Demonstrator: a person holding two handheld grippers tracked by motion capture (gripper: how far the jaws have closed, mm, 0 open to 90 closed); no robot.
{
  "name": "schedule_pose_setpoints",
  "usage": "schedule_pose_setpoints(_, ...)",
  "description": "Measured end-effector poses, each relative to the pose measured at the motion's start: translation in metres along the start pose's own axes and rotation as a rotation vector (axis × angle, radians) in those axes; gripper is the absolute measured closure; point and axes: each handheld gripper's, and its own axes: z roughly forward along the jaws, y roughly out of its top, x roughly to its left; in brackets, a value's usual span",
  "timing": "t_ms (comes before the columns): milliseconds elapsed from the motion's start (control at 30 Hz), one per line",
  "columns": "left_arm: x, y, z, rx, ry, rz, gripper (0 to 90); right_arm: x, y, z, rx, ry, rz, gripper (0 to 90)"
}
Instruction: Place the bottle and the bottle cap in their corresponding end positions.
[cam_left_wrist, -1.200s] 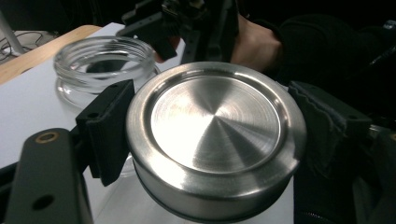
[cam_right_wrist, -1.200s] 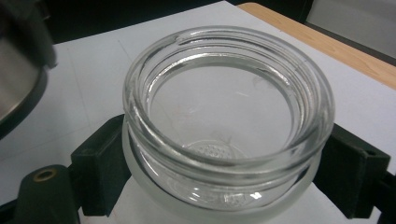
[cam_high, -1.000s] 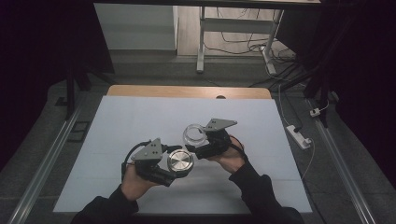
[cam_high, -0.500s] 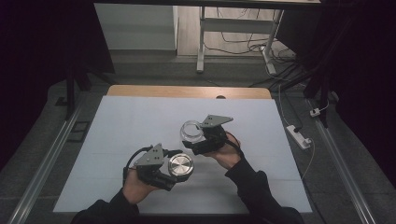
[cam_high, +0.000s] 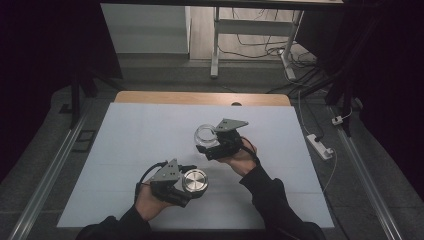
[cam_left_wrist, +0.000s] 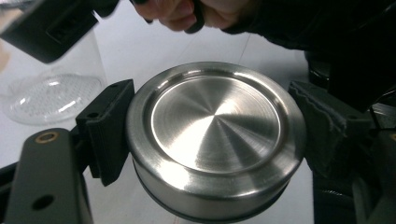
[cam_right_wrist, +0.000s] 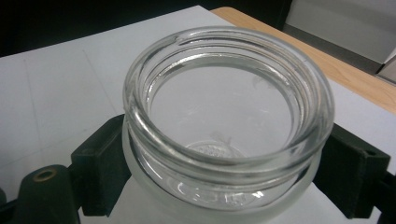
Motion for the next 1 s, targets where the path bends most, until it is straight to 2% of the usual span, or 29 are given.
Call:
schedule_pose_setpoints(300, 0.009, -0.011, 0.014, 0.036, 0.000, -0.046, 20.3, -0.009, 0.003, 0.011, 0.004, -0.025, -0.004, 14.5)
schedule_pose_setpoints(567, 0.013, -0.016, 0.032, 0.084, 0.003, -0.052, 20.2, -0.018, 0.004, 0.023, 0.010, -0.042, -0.003, 14.5)
schedule_pose_setpoints(833, 0.017, -0.020, 0.044, 0.130, 0.027, -0.060, 20.2, -0.023, 0.006, 0.033, 0.006, -0.053, -0.010, 14.5)
schedule_pose_setpoints(1000, 0.020, -0.022, 0.053, 0.165, 0.042, -0.051, 20.2, -0.028, 0.004, 0.039, 0.019, -0.062, -0.008, 14.5)
